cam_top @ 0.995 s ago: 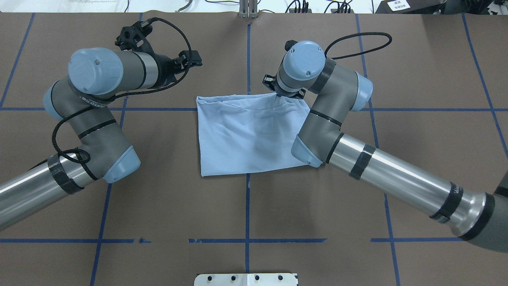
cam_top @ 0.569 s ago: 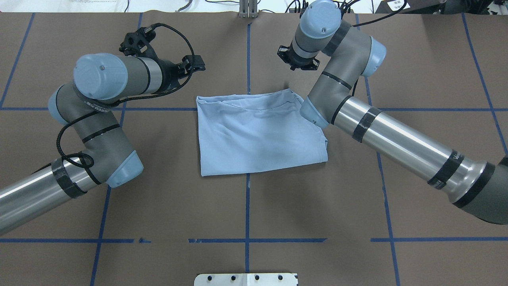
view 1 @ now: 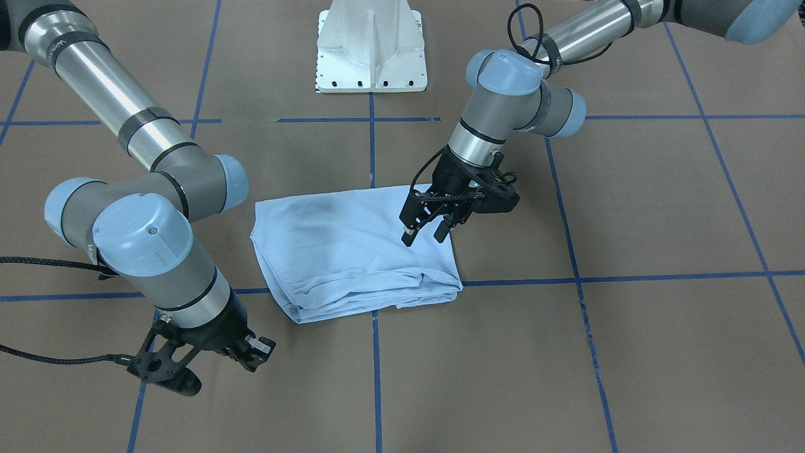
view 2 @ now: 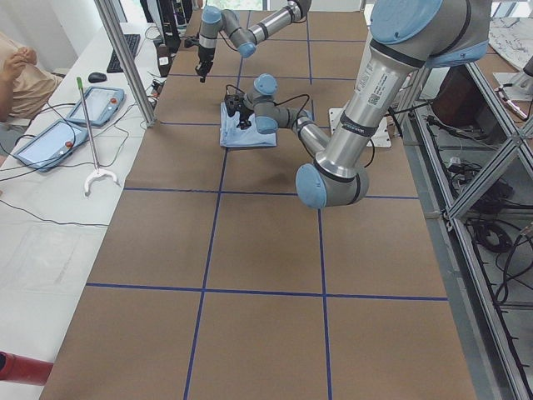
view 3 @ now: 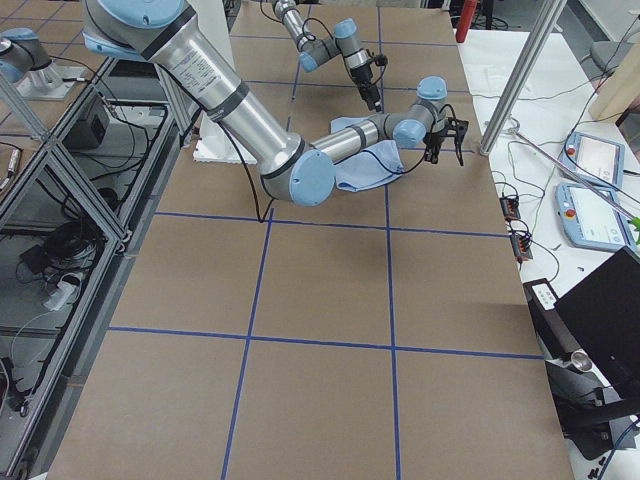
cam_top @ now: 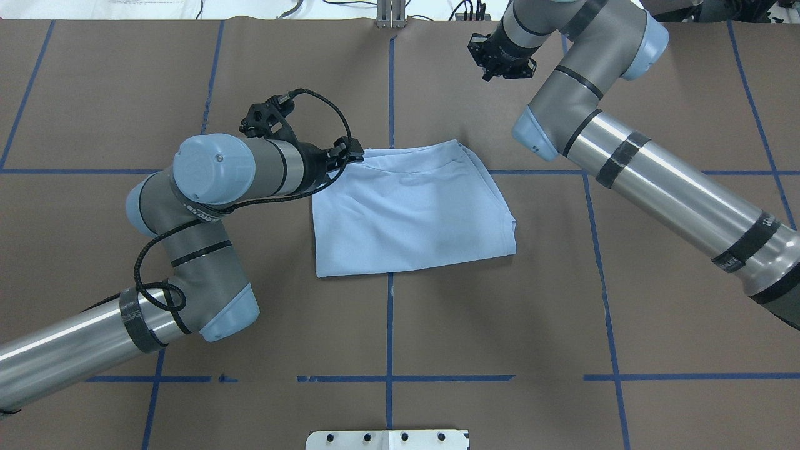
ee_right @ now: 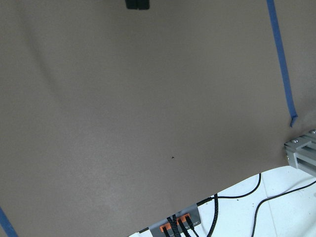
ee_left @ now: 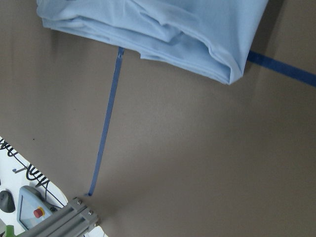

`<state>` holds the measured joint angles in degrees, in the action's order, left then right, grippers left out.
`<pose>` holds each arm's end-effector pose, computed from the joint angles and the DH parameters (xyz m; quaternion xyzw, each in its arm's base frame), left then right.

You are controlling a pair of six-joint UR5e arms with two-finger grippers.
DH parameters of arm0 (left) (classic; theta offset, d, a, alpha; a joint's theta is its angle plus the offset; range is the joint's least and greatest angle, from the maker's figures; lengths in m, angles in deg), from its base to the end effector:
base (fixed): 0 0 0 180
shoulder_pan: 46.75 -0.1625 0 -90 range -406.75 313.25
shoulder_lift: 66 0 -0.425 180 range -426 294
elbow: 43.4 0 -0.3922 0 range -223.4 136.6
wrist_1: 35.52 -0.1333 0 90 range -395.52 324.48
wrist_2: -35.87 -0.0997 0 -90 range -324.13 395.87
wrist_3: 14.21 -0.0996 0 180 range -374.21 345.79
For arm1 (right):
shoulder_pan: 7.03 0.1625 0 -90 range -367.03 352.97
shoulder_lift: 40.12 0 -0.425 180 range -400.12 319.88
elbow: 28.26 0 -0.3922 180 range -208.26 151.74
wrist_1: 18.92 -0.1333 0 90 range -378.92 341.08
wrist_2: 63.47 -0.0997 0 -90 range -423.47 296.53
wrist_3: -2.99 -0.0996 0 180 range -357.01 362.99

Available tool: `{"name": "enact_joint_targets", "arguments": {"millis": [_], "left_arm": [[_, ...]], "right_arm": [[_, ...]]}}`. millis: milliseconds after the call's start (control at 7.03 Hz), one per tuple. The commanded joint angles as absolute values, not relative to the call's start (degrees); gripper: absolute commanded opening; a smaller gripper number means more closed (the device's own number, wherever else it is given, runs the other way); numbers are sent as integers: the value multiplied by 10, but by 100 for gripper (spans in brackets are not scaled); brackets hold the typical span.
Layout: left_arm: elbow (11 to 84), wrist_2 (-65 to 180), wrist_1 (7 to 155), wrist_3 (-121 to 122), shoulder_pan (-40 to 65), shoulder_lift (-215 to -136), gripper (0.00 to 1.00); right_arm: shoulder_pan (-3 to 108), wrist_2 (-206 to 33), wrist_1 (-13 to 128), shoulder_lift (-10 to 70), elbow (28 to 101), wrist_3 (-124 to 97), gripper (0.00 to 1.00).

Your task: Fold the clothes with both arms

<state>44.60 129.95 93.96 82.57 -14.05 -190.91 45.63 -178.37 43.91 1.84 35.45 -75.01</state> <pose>0.5186 -0.4829 0.2330 0.1044 0.5816 -0.2526 0.7662 -0.4210 -0.7025 0.2855 0.0504 -0.4466 0.2251 0.8645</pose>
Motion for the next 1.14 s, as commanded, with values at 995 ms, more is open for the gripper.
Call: {"name": "enact_joint_targets", "arguments": {"millis": [995], "left_arm": [[304,1278,885,566,-133,-1988,0]], "right_arm": [[462,-1795,440,89,427,-738,0]]}}
